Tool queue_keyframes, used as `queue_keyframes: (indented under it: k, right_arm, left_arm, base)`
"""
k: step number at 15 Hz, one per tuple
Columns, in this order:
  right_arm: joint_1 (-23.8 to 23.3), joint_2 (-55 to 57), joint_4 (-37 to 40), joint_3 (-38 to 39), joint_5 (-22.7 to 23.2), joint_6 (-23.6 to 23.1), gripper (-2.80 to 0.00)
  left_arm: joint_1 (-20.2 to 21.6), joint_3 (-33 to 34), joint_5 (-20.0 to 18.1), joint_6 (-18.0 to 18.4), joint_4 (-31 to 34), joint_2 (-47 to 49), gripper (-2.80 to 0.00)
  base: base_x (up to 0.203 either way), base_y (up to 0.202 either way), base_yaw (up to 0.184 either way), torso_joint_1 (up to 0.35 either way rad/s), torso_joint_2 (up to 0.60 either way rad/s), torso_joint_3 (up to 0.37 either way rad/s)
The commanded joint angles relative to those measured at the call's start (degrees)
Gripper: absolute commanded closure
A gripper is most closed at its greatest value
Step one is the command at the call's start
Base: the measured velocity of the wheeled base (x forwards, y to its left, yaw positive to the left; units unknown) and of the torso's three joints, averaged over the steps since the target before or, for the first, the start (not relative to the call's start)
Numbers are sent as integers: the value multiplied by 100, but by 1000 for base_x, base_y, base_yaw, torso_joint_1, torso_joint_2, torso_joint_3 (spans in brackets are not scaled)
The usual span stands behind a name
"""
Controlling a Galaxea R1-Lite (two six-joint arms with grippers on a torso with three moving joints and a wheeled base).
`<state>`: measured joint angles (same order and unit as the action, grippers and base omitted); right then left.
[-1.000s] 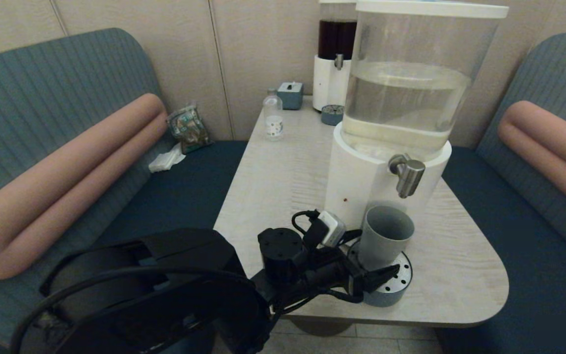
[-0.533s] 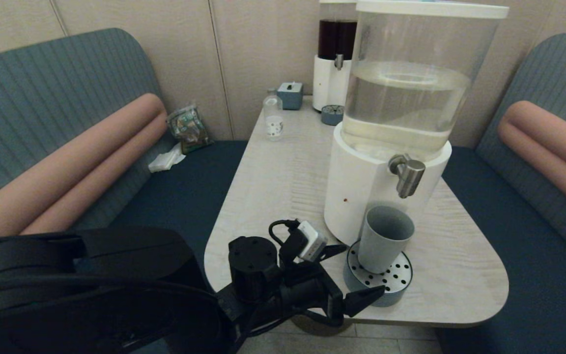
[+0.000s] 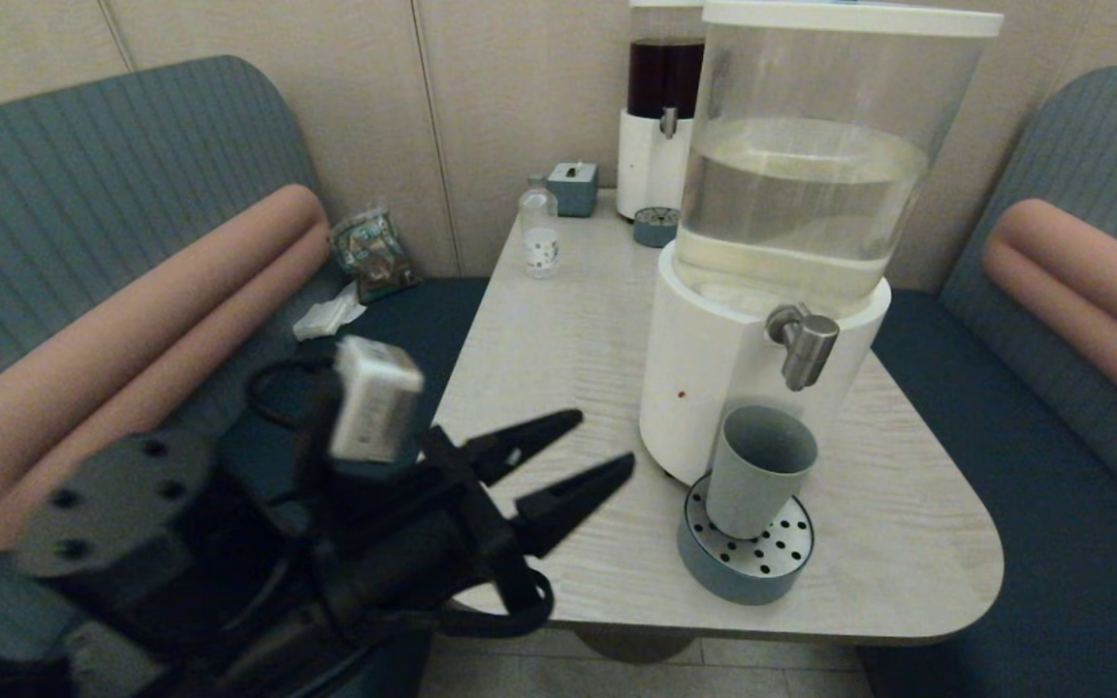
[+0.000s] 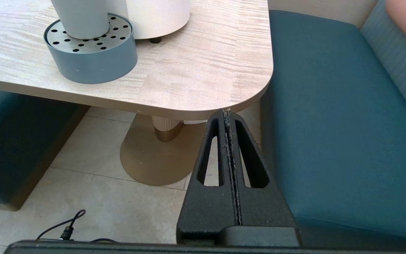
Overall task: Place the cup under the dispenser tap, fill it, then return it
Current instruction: Turn on the faucet
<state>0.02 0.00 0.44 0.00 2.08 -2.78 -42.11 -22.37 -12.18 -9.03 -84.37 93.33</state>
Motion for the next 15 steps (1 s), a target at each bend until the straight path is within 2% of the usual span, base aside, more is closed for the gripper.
queue_keyframes:
  k: [1, 5, 7, 8, 11, 13, 15]
  right_arm:
    - [3, 0, 0, 0, 2, -3, 0]
    - [6, 0, 0, 0, 2, -3, 0]
    - [-1, 0, 0, 0, 2, -3, 0]
    - [-2, 0, 0, 0, 2, -3, 0]
    - [6, 0, 0, 0, 2, -3, 0]
    - [-1, 0, 0, 0, 2, -3, 0]
    - [5, 0, 0, 0, 2, -3, 0]
  left_arm:
    - [445, 248, 256, -77, 15, -1771, 0]
    - [2316, 739, 679, -237, 427, -4293, 0]
    - [3059, 940, 744, -270, 846, -5506, 0]
    - [3308, 1008, 758, -281, 1152, -6066, 0]
    - [3951, 1104, 615, -230, 2614, -7775, 0]
    - [4252, 1467, 523, -121, 3249, -8235, 0]
    - [4295, 1839, 368, -79, 3961, -8597, 0]
  base:
    - [0, 0, 0, 0, 0, 0]
    - [0, 0, 0, 0, 0, 0]
    - [0, 0, 0, 0, 0, 0]
    - [0, 0, 0, 0, 0, 0]
    - [0, 0, 0, 0, 0, 0]
    - [0, 0, 0, 0, 0, 0]
    - [0, 0, 0, 0, 0, 0]
